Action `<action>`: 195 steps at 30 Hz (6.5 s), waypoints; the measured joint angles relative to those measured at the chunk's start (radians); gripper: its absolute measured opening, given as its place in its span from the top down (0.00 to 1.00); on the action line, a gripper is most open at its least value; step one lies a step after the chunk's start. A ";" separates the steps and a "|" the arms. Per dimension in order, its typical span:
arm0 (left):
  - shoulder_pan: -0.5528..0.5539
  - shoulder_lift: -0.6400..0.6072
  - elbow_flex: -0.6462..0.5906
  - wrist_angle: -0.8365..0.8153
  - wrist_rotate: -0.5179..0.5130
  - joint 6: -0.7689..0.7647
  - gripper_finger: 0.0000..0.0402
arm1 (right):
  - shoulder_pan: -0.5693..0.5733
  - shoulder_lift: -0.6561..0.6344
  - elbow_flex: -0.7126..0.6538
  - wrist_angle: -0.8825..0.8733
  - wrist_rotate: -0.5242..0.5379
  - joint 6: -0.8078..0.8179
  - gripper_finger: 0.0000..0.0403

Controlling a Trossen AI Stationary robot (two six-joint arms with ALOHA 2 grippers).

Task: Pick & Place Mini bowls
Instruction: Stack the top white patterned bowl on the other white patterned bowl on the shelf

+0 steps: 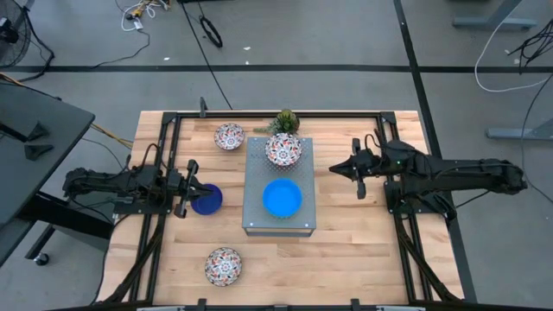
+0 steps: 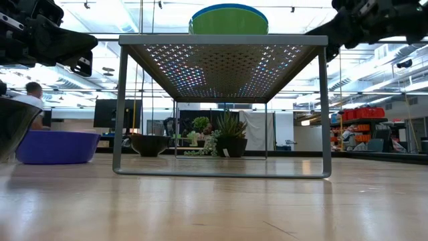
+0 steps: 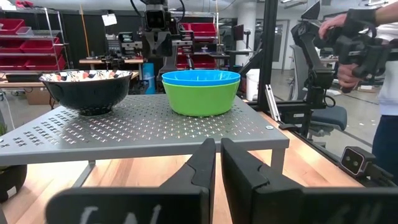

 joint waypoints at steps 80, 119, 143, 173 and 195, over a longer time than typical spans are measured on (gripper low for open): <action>0.000 0.000 0.000 0.000 0.000 0.000 0.93 | 0.121 -0.624 -0.390 -0.053 0.064 0.103 0.99; 0.000 0.000 0.000 0.000 0.000 0.000 0.93 | 0.121 -0.604 -0.390 -0.052 0.064 0.063 0.97; 0.000 0.000 0.000 0.050 0.000 -0.121 0.93 | 0.121 -0.604 -0.390 -0.052 0.064 0.063 0.97; 0.000 0.200 0.463 -0.127 -0.287 -0.123 0.78 | 0.121 -0.604 -0.390 -0.052 0.064 0.063 0.97; 0.224 0.658 1.057 -0.552 -0.302 0.077 0.56 | 0.121 -0.603 -0.390 -0.052 0.063 0.063 0.97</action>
